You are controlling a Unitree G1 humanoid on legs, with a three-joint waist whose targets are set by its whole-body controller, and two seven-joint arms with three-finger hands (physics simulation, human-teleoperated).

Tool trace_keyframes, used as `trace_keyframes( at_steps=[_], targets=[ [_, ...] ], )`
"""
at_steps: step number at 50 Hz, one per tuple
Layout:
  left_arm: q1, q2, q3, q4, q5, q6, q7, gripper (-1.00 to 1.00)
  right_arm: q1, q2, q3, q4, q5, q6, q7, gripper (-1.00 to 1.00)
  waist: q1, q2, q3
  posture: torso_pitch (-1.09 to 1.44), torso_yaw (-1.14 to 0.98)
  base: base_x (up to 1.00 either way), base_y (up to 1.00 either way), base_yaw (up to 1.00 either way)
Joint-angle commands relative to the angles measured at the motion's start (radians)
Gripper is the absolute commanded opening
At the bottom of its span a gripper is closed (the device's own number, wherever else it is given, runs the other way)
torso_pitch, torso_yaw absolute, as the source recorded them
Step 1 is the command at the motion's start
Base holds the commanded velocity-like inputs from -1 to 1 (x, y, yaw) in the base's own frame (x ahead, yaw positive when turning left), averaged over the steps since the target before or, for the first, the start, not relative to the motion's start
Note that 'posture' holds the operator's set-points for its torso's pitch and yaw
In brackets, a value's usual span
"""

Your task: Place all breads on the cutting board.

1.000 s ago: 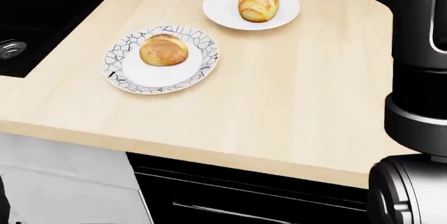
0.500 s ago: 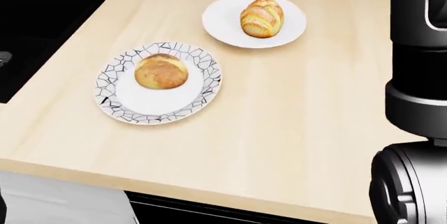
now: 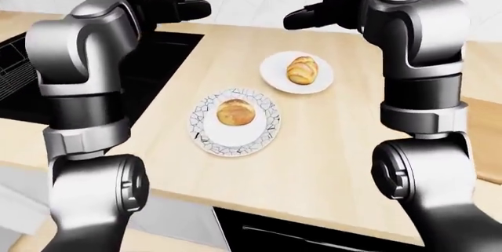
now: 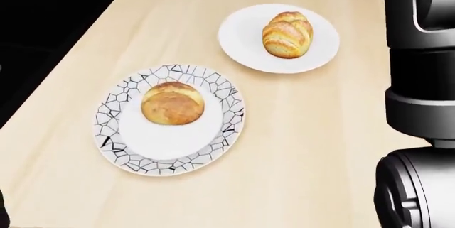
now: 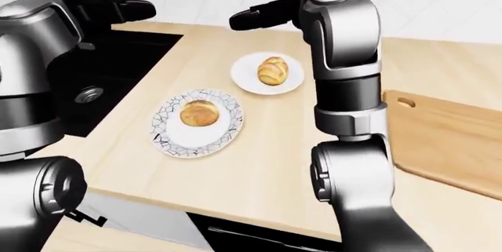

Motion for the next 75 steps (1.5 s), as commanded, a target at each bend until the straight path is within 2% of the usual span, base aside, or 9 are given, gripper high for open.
trace_keyframes(
  at_steps=[1, 3, 6, 8, 9, 10, 19, 31, 75],
  targets=[
    [-0.047, 0.013, 0.005, -0.039, -0.007, -0.039, -0.007, 1.00, -0.047, -0.018, -0.014, -0.028, -0.020, -0.049, -0.001, 1.00, -0.002, 0.013, -0.069, 0.00, 0.00, 0.23, 0.00, 0.00],
    [-0.050, 0.015, 0.006, -0.037, -0.007, -0.038, -0.008, 1.00, -0.046, -0.019, -0.016, -0.023, -0.025, -0.051, 0.003, 1.00, 0.001, 0.010, -0.037, 0.00, 0.00, 0.29, 0.00, 0.00],
    [-0.055, 0.014, 0.005, -0.037, -0.009, -0.035, -0.006, 1.00, -0.058, -0.023, -0.017, -0.008, -0.033, -0.052, 0.007, 1.00, 0.002, 0.002, -0.039, 0.00, 0.00, 0.28, 0.00, 0.00],
    [-0.058, 0.013, 0.003, -0.033, -0.008, -0.038, -0.007, 1.00, -0.061, -0.024, -0.022, 0.005, -0.037, -0.058, 0.004, 1.00, 0.007, -0.025, -0.032, 0.00, 0.00, 0.07, 0.00, 0.00],
    [-0.054, 0.014, 0.003, -0.031, -0.008, -0.041, -0.008, 1.00, -0.062, -0.024, -0.023, 0.009, -0.038, -0.059, 0.004, 1.00, 0.010, -0.034, -0.049, 0.00, 0.00, 0.00, 0.00, 0.00],
    [-0.055, 0.014, 0.003, -0.033, -0.009, -0.039, -0.008, 1.00, -0.063, -0.026, -0.021, 0.012, -0.040, -0.059, 0.005, 1.00, 0.016, -0.007, -0.048, 0.00, 0.00, 0.00, 0.00, 0.00],
    [-0.033, 0.009, 0.004, -0.050, -0.012, -0.038, -0.009, 1.00, -0.104, -0.054, -0.008, 0.121, -0.070, -0.125, 0.058, 1.00, -0.008, 0.021, -0.041, 0.00, 0.00, 0.00, 0.00, 0.00],
    [-0.008, -0.002, 0.002, -0.049, -0.013, -0.053, -0.010, 1.00, -0.170, -0.038, 0.009, 0.499, -0.192, -0.395, 0.093, 1.00, -0.014, 0.011, -0.040, 0.00, 0.00, 0.00, 0.00, 0.00],
    [0.027, -0.009, 0.006, -0.057, -0.019, -0.068, -0.009, 1.00, -0.150, 0.029, 0.015, 0.818, -0.278, -0.560, 0.081, 1.00, -0.004, 0.019, -0.053, 0.00, 0.00, 0.00, 0.00, 0.00]
  ],
)
